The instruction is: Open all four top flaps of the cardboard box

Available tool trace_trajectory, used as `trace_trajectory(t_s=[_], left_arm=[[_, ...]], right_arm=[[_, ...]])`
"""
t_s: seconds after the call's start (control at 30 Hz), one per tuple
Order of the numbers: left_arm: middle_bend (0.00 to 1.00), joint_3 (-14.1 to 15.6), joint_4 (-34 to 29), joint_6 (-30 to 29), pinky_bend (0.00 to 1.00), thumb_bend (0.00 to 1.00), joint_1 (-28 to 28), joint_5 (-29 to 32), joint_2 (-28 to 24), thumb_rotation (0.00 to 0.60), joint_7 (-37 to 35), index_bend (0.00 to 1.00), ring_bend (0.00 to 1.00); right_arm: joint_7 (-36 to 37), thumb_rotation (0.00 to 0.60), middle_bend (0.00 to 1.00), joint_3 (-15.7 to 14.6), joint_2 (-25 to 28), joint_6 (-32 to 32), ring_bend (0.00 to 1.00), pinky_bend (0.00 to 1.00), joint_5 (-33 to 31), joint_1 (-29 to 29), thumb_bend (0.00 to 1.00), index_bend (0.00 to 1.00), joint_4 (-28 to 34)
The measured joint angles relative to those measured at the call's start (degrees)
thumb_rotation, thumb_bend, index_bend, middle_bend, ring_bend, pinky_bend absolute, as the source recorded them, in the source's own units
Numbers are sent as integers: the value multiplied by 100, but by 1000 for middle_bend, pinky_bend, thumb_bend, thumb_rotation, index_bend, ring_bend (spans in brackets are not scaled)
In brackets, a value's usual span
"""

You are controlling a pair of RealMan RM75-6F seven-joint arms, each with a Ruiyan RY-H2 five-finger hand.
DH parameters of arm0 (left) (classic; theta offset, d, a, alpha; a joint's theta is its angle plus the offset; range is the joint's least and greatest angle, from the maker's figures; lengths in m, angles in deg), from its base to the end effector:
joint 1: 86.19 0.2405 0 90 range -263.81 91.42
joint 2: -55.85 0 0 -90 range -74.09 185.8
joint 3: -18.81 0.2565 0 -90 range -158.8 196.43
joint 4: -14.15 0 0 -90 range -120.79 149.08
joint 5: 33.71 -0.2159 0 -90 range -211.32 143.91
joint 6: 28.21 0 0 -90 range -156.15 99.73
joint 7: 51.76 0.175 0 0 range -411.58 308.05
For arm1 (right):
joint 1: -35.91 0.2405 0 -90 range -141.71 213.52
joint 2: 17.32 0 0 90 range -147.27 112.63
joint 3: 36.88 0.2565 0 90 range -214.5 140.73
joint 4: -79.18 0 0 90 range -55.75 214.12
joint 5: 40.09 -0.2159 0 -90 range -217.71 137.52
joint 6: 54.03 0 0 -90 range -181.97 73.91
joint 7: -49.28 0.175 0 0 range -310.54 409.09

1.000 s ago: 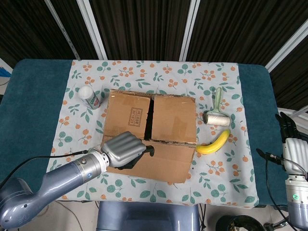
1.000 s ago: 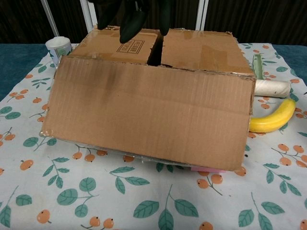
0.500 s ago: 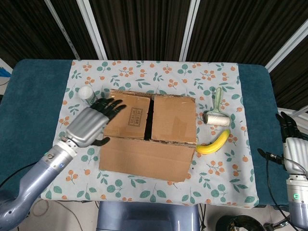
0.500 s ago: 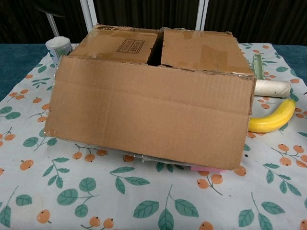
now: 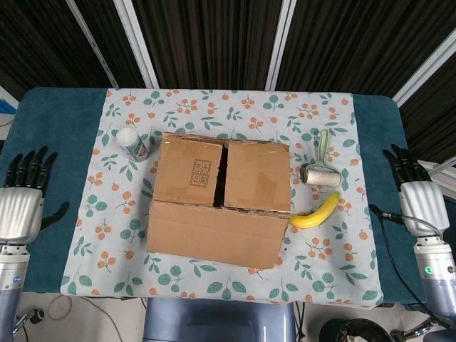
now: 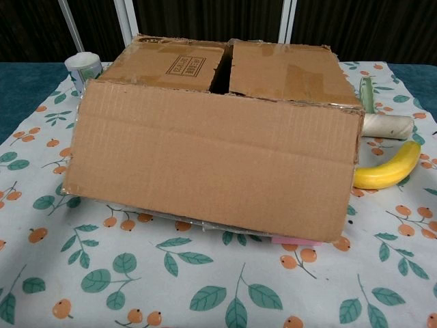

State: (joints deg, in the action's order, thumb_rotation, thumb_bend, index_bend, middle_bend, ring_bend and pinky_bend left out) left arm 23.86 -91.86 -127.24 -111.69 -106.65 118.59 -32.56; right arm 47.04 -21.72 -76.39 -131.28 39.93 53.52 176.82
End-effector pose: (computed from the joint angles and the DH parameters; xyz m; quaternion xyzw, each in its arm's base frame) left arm -0.2261 0.2712 0.1708 -0.5952 -0.2786 -0.4156 0.6289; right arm -0.2363 -0.3155 0.1956 0.5977 -0.3151 0.4651 0.5719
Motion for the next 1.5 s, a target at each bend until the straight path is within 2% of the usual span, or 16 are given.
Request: trace_trajectory(t_s=[0.13, 0.23, 0.3, 0.37, 0.43, 0.6, 0.8, 1.07, 1.33, 1.5], left_arm=[[0, -36, 609, -82, 48, 187, 324, 33, 314, 600, -638, 0, 0], [0, -77, 997, 25, 48, 184, 458, 8, 439, 600, -1147, 0, 0], [0, -114, 1187, 158, 48, 182, 542, -35, 497, 600, -1410, 0, 0], [0, -189, 1302, 290, 48, 182, 640, -100, 541, 600, -1592, 0, 0], [0, -267, 1336, 332, 48, 182, 690, -145, 557, 600, -1681, 0, 0], [0, -408, 1381, 444, 48, 182, 774, -200, 560, 600, -1813, 0, 0], [0, -526, 1403, 653, 48, 182, 851, -263, 562, 600, -1871, 0, 0], [0, -642, 1419, 854, 48, 182, 918, -264, 564, 600, -1949, 0, 0], [0, -750, 1414, 1012, 48, 182, 981, -291, 565, 600, -1999, 0, 0], [0, -797, 1412, 1122, 48, 182, 1001, -316, 581, 600, -1955, 0, 0]], right_arm=[[-215, 600, 9, 174, 151, 459, 16, 209, 70, 454, 271, 0, 88], [-394, 600, 104, 358, 244, 1093, 101, 256, 54, 1001, 511, 62, 192], [-531, 600, 188, 470, 266, 1556, 169, 284, 13, 1421, 746, 158, 242], [-703, 600, 229, 588, 255, 2067, 203, 309, -49, 1929, 910, 212, 278], [-866, 600, 254, 676, 194, 2443, 219, 326, -113, 2368, 986, 249, 285], [-1166, 600, 286, 736, -230, 3125, 228, 327, -309, 3138, 1000, 311, 85], [-1545, 600, 286, 631, -810, 3769, 228, 327, -652, 3867, 1000, 405, -333], [-1752, 600, 286, 486, -1073, 4499, 227, 328, -817, 4518, 1000, 407, -822], [-1211, 600, 290, 417, -949, 5482, 227, 328, -464, 5073, 1000, 417, -1244], [-622, 600, 290, 391, -895, 5618, 227, 328, -32, 5246, 1000, 417, -1314]])
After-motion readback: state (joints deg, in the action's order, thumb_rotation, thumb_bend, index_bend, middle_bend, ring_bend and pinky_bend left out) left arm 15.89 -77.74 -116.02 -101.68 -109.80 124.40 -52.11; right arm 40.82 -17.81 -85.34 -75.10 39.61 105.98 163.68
